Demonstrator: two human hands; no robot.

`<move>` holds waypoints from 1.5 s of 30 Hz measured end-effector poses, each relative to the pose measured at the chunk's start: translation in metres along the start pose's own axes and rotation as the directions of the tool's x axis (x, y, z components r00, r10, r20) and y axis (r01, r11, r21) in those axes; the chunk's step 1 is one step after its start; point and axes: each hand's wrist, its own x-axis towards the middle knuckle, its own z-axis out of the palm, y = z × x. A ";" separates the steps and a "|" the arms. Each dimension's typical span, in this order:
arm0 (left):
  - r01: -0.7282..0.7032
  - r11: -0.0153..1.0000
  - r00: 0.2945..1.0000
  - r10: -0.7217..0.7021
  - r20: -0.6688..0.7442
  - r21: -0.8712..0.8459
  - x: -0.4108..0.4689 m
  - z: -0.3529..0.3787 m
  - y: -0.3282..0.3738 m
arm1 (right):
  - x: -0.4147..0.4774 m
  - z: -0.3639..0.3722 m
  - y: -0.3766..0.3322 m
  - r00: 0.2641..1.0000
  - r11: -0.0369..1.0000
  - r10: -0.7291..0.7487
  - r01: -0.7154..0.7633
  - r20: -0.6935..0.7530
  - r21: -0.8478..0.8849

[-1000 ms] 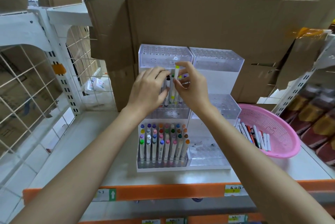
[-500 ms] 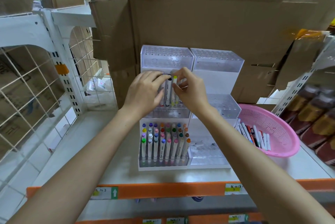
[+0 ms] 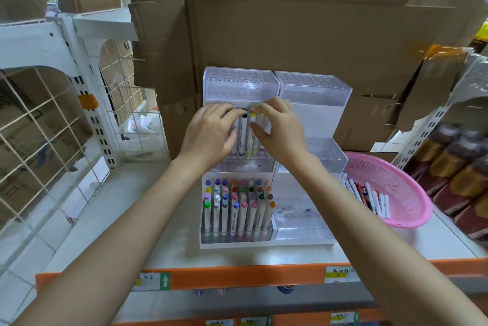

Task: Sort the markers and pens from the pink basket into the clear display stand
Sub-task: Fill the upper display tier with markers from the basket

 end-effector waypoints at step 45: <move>0.195 0.979 0.645 -0.175 0.744 0.061 0.038 0.232 0.276 | -0.172 -0.108 0.255 0.447 0.718 0.695 -0.476 0.563 -0.509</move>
